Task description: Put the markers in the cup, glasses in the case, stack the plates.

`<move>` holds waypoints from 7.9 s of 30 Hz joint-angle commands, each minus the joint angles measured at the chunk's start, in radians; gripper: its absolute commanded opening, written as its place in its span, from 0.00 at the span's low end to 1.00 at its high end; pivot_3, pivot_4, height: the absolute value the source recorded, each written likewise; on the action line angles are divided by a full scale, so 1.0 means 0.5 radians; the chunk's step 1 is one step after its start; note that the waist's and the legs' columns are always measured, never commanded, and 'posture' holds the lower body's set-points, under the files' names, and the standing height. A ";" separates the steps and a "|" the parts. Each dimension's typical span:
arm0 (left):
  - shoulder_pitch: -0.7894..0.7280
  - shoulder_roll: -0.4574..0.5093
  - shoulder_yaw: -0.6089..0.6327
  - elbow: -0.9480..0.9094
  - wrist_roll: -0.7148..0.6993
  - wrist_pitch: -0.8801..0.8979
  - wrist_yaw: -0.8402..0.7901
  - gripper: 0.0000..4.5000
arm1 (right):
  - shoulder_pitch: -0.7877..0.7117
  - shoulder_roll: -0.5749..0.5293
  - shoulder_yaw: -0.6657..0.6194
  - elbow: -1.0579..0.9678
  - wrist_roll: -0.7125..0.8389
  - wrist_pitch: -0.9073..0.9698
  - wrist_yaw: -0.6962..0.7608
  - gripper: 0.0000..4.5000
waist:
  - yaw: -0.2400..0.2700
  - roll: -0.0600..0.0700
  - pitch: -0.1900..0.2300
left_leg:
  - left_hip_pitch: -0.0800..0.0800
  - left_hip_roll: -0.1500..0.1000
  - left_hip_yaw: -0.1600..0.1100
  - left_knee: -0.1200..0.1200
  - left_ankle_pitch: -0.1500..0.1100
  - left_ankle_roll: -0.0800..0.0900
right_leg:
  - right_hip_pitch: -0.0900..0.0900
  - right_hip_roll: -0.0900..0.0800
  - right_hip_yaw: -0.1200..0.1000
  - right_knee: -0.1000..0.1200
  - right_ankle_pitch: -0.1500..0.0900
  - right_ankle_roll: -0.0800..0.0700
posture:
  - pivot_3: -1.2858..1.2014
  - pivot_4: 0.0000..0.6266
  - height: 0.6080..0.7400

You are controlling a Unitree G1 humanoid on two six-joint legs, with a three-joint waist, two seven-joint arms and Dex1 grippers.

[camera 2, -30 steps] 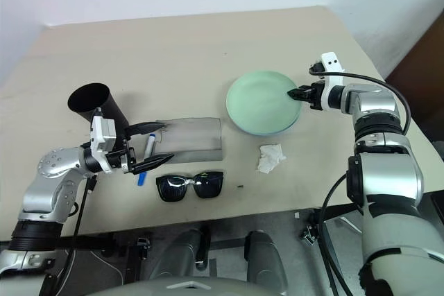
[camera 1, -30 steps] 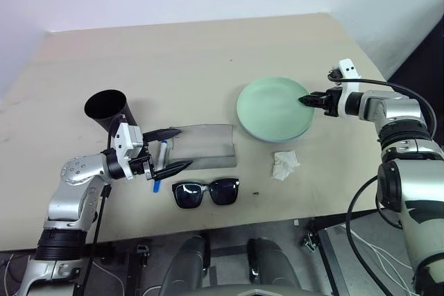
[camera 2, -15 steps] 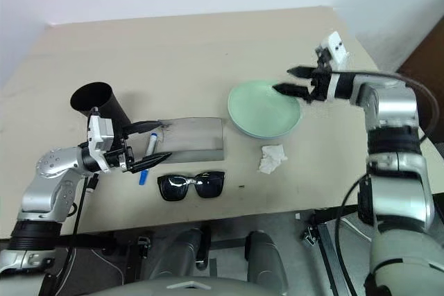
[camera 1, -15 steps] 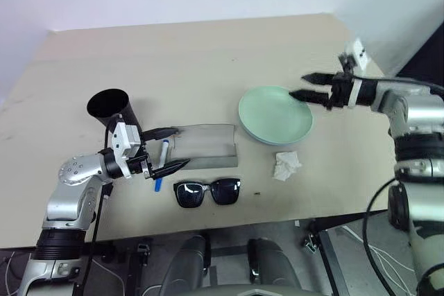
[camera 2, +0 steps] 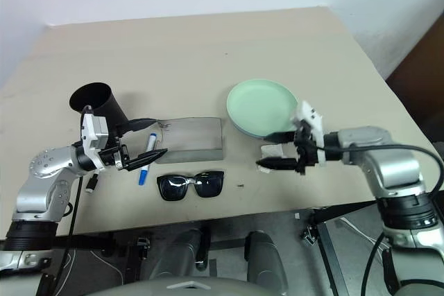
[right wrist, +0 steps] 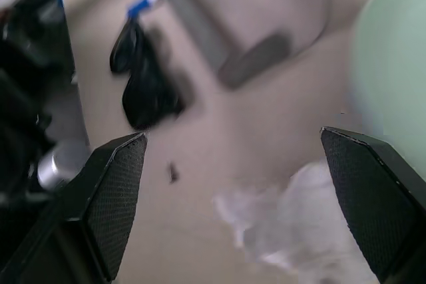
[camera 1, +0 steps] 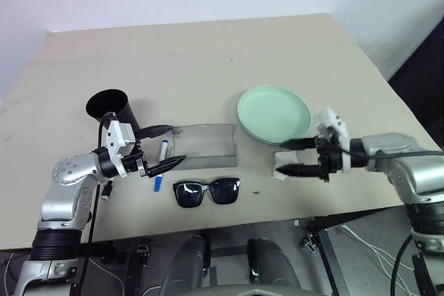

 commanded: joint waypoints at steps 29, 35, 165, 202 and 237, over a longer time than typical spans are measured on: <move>-0.037 0.032 0.036 -0.013 0.013 -0.044 0.002 1.00 | -0.406 0.052 -0.170 0.161 0.121 -0.167 -0.130 0.01 | -0.003 -0.001 0.000 | 0.001 0.000 0.000 0.000 0.000 0.000 | 0.001 0.001 0.000 -0.001 0.001 0.001 | 0.52 0.24 0.96; 0.004 0.057 0.100 -0.049 -0.021 -0.024 0.036 1.00 | -0.775 0.221 -0.164 0.589 -0.010 -0.278 -0.366 0.01 | -0.001 -0.002 -0.001 | 0.000 0.001 0.000 -0.001 0.000 0.000 | 0.000 0.001 0.000 -0.002 0.001 0.000 | 0.52 0.24 0.96; 0.827 0.192 0.638 -0.501 -0.141 0.112 0.352 1.00 | -1.829 1.435 0.756 2.359 -1.045 -0.811 0.504 0.41 | -0.068 -0.002 -0.002 | 0.001 0.015 0.017 -0.018 -0.004 -0.007 | -0.028 0.018 0.014 -0.003 0.013 -0.012 | 0.52 0.24 0.96; 0.845 0.162 0.690 -0.277 -0.137 0.022 0.308 1.00 | -1.773 1.546 0.219 2.462 -0.902 -0.707 -0.338 0.20 | -0.071 -0.003 -0.002 | 0.000 0.019 0.030 -0.019 -0.002 -0.007 | -0.025 0.019 0.020 -0.001 0.015 -0.014 | 0.52 0.24 0.96; 0.964 0.164 0.840 -0.379 -0.078 0.739 1.022 1.00 | -0.761 1.244 0.689 0.858 -0.779 -0.683 -0.351 0.20 | -0.068 -0.016 -0.011 | 0.003 0.032 0.041 -0.019 -0.003 -0.007 | -0.025 0.015 0.020 -0.005 0.016 -0.016 | 0.52 0.24 0.96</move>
